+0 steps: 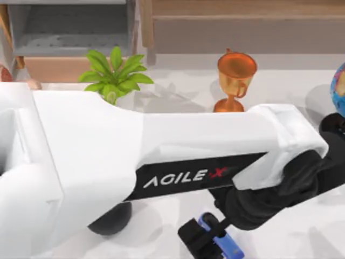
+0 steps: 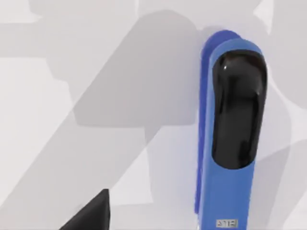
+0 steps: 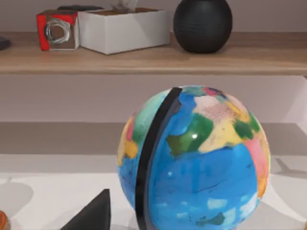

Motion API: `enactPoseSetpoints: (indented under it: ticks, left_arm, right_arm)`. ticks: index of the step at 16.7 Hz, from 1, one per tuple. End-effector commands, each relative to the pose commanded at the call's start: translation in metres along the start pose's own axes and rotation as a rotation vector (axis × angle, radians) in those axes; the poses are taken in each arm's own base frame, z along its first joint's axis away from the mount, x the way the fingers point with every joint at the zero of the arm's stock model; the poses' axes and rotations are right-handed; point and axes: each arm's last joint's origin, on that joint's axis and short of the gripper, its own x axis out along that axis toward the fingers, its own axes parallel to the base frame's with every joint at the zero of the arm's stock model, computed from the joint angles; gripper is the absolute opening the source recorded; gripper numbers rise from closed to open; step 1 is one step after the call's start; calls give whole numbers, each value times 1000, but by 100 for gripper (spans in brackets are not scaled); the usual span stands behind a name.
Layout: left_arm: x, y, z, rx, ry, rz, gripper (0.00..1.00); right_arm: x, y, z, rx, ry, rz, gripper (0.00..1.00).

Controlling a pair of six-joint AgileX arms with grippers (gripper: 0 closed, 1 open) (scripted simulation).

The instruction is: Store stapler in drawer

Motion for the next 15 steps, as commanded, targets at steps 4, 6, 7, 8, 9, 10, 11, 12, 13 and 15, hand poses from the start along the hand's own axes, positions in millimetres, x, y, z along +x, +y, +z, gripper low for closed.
enactPoseSetpoints:
  ticks: [4,6,7,8,9,10,11,12,13,15]
  left_arm:
    - [31,-2,0,0,0,-3,100]
    - [52,-2,-1,-1,1,-10,100]
    - [61,-1,-1,0,1,-6,100]
    - [66,0,-1,1,0,-2,100]
    - [69,0,-1,1,-1,0,100]
    - [69,0,-1,1,-1,0,100]
    - [69,0,-1,1,-1,0,100]
    - [69,0,-1,1,-1,0,100]
    - [69,0,-1,1,-1,0,92]
    - [69,0,-1,1,-1,0,77]
  right_arm:
    - [0,0,0,0,0,0,100]
    - [0,0,0,0,0,0,100]
    - [0,0,0,0,0,0,100]
    - [0,0,0,0,0,0,100]
    - [0,0,0,0,0,0,100]
    - [0,0,0,0,0,0,100]
    - [0,0,0,0,0,0,100]
    - [0,0,0,0,0,0,100]
    - [0,0,0,0,0,0,100]
    - [0,0,0,0,0,0,100]
